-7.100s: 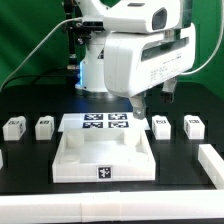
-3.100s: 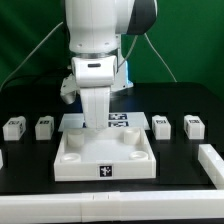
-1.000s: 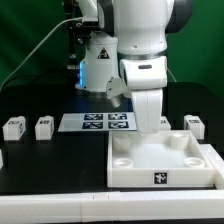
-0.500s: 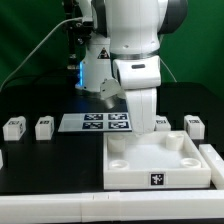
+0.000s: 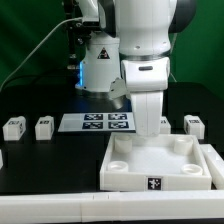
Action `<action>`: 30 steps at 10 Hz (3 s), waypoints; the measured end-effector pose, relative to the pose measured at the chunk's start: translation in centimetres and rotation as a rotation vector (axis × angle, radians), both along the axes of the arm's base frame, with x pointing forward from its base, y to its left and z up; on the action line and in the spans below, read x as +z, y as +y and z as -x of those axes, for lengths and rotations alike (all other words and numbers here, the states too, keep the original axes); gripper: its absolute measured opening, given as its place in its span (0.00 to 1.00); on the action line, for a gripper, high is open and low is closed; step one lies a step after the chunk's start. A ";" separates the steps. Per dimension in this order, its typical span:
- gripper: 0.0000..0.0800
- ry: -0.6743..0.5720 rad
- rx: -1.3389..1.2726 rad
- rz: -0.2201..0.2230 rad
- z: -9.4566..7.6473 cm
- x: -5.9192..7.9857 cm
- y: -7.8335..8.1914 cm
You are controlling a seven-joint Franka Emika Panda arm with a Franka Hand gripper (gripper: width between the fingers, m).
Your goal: Assemble one leg
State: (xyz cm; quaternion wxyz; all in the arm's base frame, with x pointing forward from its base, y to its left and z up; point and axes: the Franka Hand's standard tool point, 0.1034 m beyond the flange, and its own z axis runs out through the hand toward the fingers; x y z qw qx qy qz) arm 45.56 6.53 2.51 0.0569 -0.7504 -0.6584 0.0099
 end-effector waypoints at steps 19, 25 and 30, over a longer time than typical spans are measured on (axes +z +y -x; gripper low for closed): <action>0.07 -0.037 0.062 -0.033 -2.9 -0.1 -0.7; 0.07 -0.031 0.002 -0.028 -2.8 -0.1 -0.6; 0.07 -0.101 0.088 -0.032 -3.1 -0.1 -0.8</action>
Offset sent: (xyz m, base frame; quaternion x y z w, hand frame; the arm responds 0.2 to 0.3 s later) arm 0.0184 0.0390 -0.0111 -0.0028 0.0590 -0.0562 0.9967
